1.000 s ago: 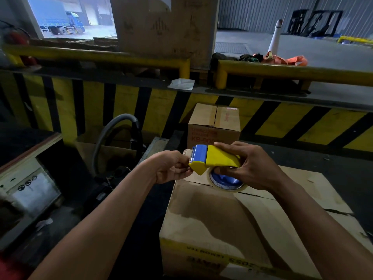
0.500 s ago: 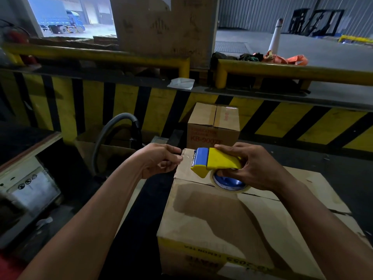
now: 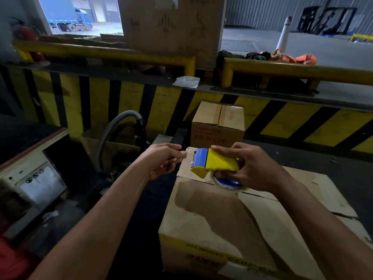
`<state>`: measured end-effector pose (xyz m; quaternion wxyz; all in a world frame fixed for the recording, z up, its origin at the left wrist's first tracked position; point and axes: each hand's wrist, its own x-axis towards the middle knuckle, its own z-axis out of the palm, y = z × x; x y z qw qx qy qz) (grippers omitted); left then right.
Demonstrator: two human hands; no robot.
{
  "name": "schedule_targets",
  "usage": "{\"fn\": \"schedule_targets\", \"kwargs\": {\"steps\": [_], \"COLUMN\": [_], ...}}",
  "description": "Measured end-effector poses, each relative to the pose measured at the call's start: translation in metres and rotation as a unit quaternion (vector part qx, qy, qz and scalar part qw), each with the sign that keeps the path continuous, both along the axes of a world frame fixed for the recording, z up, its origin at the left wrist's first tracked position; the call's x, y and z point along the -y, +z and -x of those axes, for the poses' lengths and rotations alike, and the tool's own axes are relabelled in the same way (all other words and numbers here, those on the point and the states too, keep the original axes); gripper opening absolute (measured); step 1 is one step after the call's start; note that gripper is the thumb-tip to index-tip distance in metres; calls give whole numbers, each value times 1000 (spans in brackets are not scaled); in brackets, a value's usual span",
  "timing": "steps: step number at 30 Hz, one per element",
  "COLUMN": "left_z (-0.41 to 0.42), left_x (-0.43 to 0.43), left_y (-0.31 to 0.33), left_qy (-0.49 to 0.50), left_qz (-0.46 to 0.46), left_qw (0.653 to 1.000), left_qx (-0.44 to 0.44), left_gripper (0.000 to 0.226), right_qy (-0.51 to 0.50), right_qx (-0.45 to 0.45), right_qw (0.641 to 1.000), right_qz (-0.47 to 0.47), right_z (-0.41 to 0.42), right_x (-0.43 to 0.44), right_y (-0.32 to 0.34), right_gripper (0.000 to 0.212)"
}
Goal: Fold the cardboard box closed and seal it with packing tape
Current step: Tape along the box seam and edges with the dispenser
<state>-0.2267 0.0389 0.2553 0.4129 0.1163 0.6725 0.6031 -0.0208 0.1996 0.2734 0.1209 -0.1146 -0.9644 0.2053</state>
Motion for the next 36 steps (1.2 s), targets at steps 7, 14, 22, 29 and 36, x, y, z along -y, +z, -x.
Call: {"fn": "schedule_targets", "kwargs": {"steps": [7,14,22,29,36], "left_z": [40,-7,-31,-30,-34], "left_x": [43,19,10,2,3], "left_y": [-6,-3,-5,-5,4], "left_qy": [100,-29,-123,-28,-97], "left_qz": [106,72,4,-1,-25], "left_qw": [968,987,986,997,982], "left_qx": [-206,-137,117,67,161], "left_gripper": [12,13,43,21,45], "right_qy": [-48,14,22,9,-4], "right_qx": [126,20,-28,-54,-85], "right_qw": [989,1000,999,998,996], "right_qz": [-54,-15,-1,6,34], "right_z": [-21,-10,-4,-6,-7], "right_x": [-25,-9,-10,-9,-9], "right_y": [2,15,19,28,36], "right_gripper": [64,79,77,76,81]}}
